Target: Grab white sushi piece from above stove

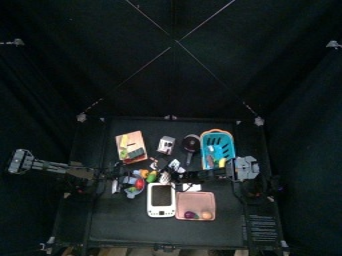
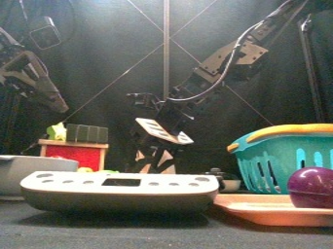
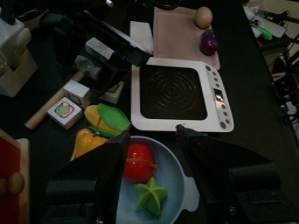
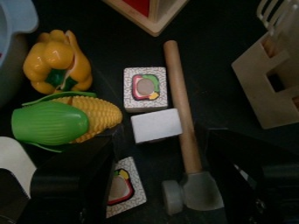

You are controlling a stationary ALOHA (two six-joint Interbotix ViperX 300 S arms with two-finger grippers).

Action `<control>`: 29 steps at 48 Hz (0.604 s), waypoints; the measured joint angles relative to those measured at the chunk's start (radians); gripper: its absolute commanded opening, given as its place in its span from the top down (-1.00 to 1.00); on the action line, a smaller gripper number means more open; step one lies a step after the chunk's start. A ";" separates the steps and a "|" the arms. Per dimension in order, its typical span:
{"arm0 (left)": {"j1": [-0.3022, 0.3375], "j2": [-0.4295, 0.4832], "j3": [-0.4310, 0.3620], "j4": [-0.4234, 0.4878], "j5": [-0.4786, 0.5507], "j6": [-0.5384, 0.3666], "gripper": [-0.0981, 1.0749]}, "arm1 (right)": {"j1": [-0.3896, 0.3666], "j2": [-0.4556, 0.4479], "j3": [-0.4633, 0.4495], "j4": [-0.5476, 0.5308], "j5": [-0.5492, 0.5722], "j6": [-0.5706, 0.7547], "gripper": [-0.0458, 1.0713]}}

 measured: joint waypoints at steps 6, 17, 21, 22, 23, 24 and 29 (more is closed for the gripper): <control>0.000 0.000 0.000 0.000 0.000 0.000 -0.61 | 0.000 0.006 -0.012 0.049 0.002 -0.064 -0.80; 0.000 0.000 -0.002 0.000 0.000 0.000 -0.61 | -0.002 0.012 -0.028 0.083 0.002 -0.120 -0.71; 0.000 -0.002 0.000 0.000 0.000 0.000 -0.61 | -0.003 0.014 -0.029 0.089 0.002 -0.123 -0.65; 0.000 0.000 0.000 0.000 0.000 0.000 -0.61 | -0.003 0.012 -0.029 0.091 0.002 -0.123 -0.63; 0.000 0.000 0.000 0.000 0.000 -0.002 -0.61 | -0.005 0.014 -0.029 0.092 0.002 -0.123 -0.61; 0.000 0.000 0.000 0.000 0.000 0.000 -0.61 | -0.005 0.014 -0.031 0.092 0.002 -0.123 -0.59; 0.000 0.000 0.000 0.000 0.000 0.000 -0.61 | -0.009 0.015 -0.029 0.094 0.002 -0.123 -0.50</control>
